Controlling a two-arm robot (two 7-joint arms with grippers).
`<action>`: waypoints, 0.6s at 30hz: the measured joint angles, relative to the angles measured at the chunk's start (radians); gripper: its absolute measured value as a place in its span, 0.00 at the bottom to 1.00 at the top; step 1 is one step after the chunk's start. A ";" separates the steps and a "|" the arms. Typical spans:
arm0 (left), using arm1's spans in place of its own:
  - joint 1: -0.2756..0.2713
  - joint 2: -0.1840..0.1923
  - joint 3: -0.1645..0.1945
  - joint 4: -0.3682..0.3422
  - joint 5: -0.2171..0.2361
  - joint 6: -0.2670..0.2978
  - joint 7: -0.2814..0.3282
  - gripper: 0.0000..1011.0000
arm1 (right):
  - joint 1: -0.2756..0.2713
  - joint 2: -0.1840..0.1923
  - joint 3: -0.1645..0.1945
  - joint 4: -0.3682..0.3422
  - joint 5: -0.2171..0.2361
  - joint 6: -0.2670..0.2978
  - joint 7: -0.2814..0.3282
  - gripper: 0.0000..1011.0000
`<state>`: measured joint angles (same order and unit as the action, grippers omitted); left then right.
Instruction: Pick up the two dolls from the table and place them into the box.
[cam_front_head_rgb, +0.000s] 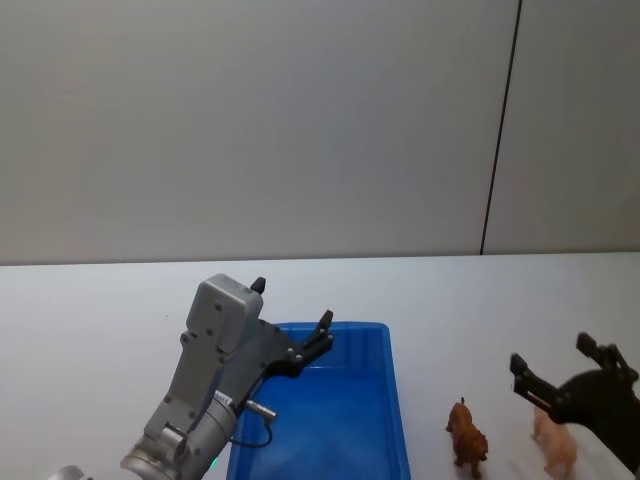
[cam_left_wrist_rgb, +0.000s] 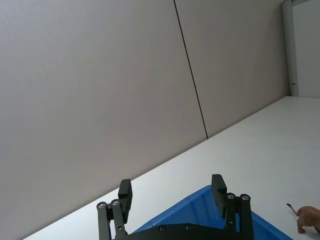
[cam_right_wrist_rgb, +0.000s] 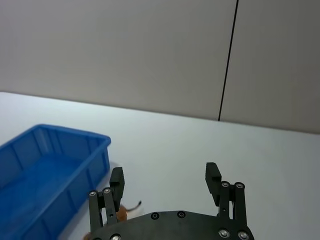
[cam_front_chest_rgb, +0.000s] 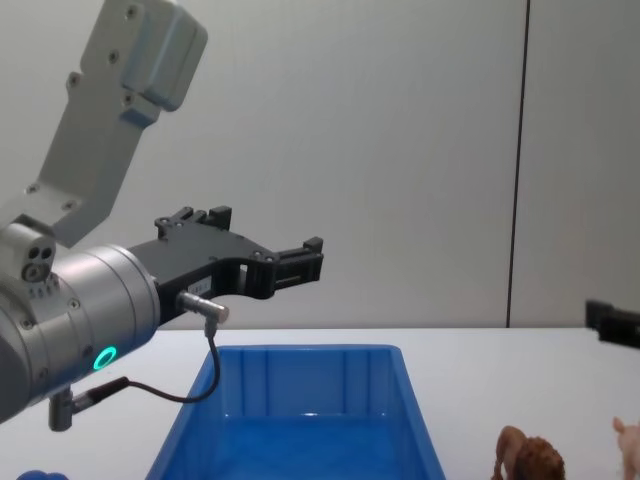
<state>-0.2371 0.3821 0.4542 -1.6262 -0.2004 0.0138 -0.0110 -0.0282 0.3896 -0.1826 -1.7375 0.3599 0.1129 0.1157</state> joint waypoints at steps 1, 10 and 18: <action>0.000 0.000 0.000 0.000 0.000 0.000 0.000 0.99 | 0.000 0.000 0.000 0.000 0.000 0.000 0.000 0.99; 0.000 0.000 0.000 0.000 0.000 0.000 0.000 0.99 | -0.006 0.025 0.018 0.035 0.031 0.076 0.026 0.99; 0.000 0.000 0.000 0.000 0.000 0.000 0.000 0.99 | 0.003 0.029 0.019 0.079 0.035 0.136 0.050 0.99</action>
<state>-0.2371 0.3821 0.4542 -1.6262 -0.2004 0.0138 -0.0110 -0.0252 0.4190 -0.1636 -1.6581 0.3952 0.2489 0.1658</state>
